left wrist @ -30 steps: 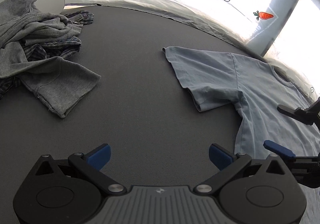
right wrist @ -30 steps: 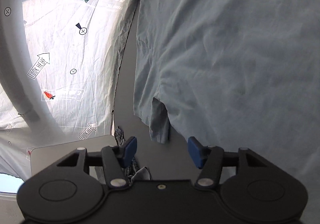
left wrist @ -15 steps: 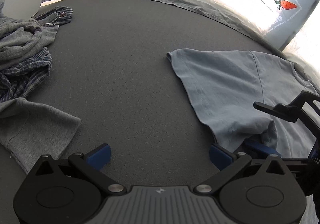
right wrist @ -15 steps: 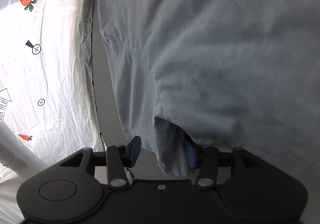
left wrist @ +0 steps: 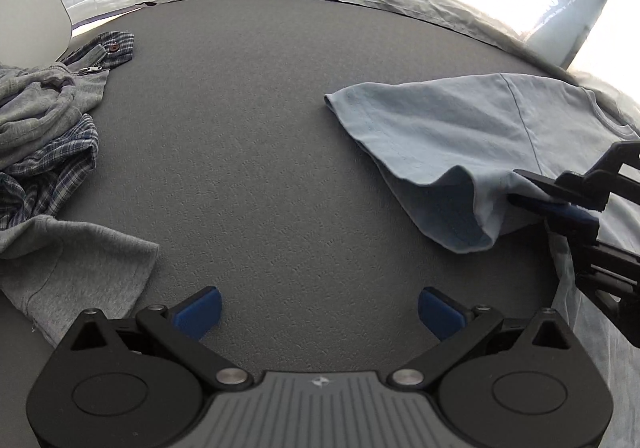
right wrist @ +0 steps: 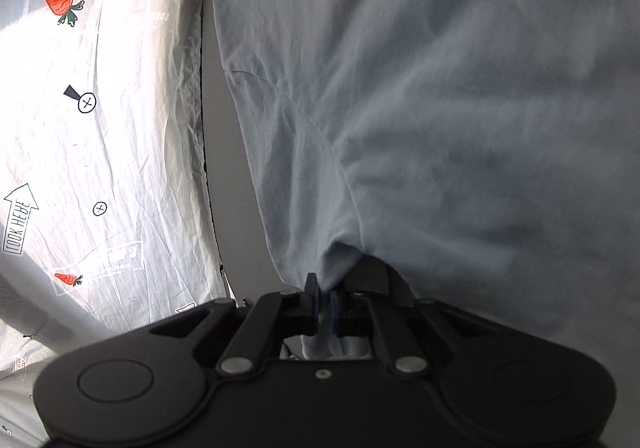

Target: Fold clothes

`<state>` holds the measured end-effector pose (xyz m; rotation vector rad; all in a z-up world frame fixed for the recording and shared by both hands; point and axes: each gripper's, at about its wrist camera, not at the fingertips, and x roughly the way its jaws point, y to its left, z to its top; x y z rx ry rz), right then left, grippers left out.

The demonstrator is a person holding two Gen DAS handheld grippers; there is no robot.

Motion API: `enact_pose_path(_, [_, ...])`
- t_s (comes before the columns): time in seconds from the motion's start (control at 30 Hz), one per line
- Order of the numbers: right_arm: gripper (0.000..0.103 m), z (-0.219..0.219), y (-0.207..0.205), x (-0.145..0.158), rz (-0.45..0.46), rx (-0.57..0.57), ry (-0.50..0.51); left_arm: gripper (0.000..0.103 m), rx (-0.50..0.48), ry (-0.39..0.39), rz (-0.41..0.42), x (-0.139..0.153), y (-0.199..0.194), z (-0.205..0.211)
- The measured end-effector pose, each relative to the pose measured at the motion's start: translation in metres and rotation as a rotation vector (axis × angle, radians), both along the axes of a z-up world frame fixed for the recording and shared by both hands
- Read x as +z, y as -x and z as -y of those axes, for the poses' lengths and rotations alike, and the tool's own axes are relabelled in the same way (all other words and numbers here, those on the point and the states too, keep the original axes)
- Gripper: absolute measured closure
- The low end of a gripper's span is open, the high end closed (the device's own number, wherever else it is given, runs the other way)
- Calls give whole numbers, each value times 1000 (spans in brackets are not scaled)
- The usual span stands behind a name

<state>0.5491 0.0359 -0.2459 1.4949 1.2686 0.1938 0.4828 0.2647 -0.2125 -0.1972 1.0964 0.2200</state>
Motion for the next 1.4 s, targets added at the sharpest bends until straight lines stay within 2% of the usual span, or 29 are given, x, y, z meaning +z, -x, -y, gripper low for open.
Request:
enact_pose_path(0.13, [99, 34, 6, 11, 53, -119, -65, 0, 10, 26, -3, 2, 0, -5])
enact_pose_path(0.23, [99, 74, 16, 6, 47, -232, -69, 0, 16, 33, -5, 2, 1, -5])
enact_pose_path(0.3, [99, 99, 23, -5, 11, -311, -78, 0, 16, 25, -10, 2, 1, -2])
enact_pose_path(0.37, [97, 123, 32, -26, -70, -414, -108, 0, 6, 14, -16, 1, 0, 1])
enact_pose_path(0.47, [93, 141, 34, -44, -117, -465, -103, 0, -13, -2, -24, 0, -1, 8])
enact_pose_path(0.53, [87, 149, 34, -41, -96, -436, -80, 0, -20, -9, -27, 0, -2, 10])
enact_pose_path(0.63, [77, 159, 36, -15, 0, -298, 99, 0, -22, -22, -34, -1, -3, 12])
enact_pose_path(0.77, [77, 157, 36, 25, 221, -100, 367, 0, -30, -5, -37, 0, -7, 15])
enact_pose_path(0.87, [76, 123, 22, 56, 413, 188, 799, 0, -34, 13, -37, 1, -8, 18])
enact_pose_path(1.0, [76, 79, 27, 57, 625, 445, 1141, 0, -61, 12, -40, 0, -8, 25])
enact_pose_path(1.07, [77, 66, 34, 50, 694, 544, 1229, 0, -68, 10, -42, 0, -8, 28])
enact_pose_path(1.23, [77, 44, 37, 43, 789, 663, 1324, 0, -66, 20, -44, 0, -8, 27])
enact_pose_path(1.4, [68, 20, 47, 44, 930, 793, 1469, 0, -71, 3, -51, 0, -10, 30])
